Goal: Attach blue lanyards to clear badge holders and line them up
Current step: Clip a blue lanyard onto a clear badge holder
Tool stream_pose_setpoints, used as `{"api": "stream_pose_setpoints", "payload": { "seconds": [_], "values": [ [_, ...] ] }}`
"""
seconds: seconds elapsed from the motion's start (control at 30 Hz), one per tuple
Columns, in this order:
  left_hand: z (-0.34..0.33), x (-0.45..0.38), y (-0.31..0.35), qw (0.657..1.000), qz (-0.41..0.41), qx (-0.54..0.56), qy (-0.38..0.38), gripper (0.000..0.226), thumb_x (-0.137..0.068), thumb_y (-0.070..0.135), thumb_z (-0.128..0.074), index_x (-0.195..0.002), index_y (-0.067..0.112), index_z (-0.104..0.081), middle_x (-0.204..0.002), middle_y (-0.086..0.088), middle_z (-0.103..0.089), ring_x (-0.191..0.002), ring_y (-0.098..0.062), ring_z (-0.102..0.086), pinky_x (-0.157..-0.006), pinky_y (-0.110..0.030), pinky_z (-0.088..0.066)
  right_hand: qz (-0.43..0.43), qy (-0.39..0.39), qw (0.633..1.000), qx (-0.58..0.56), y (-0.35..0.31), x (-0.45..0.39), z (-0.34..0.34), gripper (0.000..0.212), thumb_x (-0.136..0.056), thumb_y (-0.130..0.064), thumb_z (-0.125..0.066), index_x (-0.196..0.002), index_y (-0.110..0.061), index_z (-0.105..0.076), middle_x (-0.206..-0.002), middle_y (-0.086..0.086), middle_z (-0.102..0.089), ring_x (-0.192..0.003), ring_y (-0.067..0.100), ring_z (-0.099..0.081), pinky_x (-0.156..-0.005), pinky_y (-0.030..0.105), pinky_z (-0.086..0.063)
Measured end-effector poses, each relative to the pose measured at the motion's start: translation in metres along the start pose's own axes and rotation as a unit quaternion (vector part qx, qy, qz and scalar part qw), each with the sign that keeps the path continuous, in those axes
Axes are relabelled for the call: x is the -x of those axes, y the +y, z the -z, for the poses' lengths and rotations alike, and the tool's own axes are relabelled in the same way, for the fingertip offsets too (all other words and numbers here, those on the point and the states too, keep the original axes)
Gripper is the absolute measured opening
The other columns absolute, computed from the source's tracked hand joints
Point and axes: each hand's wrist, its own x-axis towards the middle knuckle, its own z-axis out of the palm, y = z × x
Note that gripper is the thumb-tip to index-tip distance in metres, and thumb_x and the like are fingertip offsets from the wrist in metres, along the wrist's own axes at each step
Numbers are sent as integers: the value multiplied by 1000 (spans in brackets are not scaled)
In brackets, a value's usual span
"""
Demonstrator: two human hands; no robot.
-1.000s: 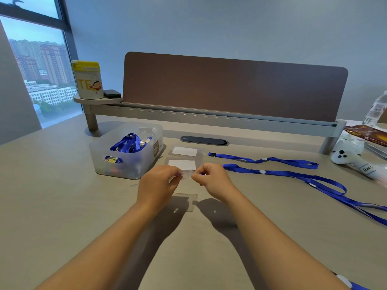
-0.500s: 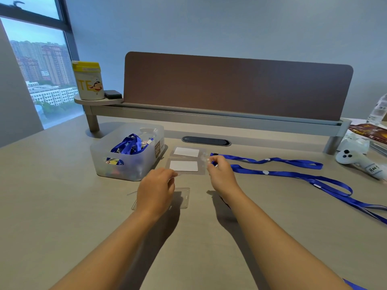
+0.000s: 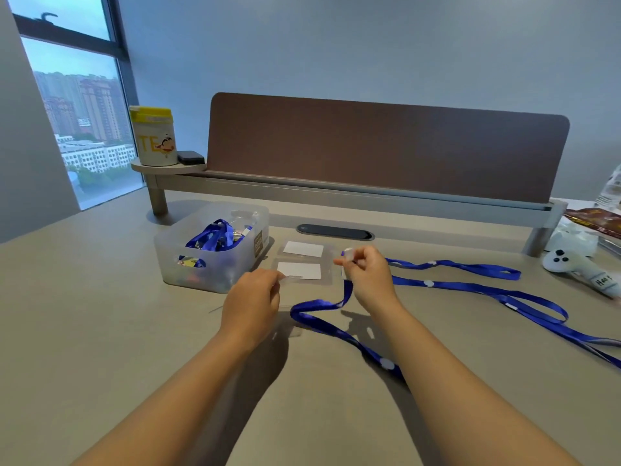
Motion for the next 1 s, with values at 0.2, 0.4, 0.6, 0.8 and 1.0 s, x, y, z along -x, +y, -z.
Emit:
{"api": "stream_pose_setpoints", "payload": {
  "seconds": [0.2, 0.4, 0.6, 0.8, 1.0],
  "values": [
    [-3, 10, 4, 1000, -10, -12, -24, 25, -88, 10, -47, -111, 9, -56, -114, -13, -63, -102, -25, -57, -86, -30, -47, -73, -154, 969, 180, 19, 26, -3, 27, -89, -8, -53, -115, -9, -58, -118, 12, -61, -103, 24, -61, -93, 37, -52],
    [5, 15, 1, 999, -8, -31, -42, 25, -89, 11, -45, -111, 9, -55, -115, -12, -62, -103, -24, -55, -86, -31, -46, -105, -289, 919, 248, 12, 32, -12, 57, -86, -30, -59, -135, -7, -42, -140, 13, -47, -123, 27, -50, -103, 37, -43],
    [9, 18, 0, 999, -1, -31, -41, 25, -89, 11, -46, -112, 9, -55, -116, -13, -62, -103, -25, -55, -87, -32, -47, -100, -319, 882, 332, 14, 38, -20, 76, -75, -48, -66, -134, -10, -37, -141, 11, -42, -126, 27, -44, -102, 38, -42],
    [11, 21, -4, 998, -9, -41, -42, 24, -90, 11, -44, -111, 10, -56, -116, -12, -62, -103, -25, -55, -85, -33, -46, -47, -289, 871, 395, 14, 46, -27, 70, -74, -26, -73, -134, -13, -39, -138, 11, -41, -121, 27, -48, -97, 35, -46],
    [16, 20, -13, 998, -3, -47, -29, 25, -89, 12, -46, -111, 11, -57, -117, -11, -62, -103, -25, -55, -87, -32, -47, -32, -271, 890, 365, 13, 40, -32, 47, -82, -7, -64, -126, -11, -49, -133, 12, -52, -121, 27, -50, -99, 34, -47]
  ]
}}
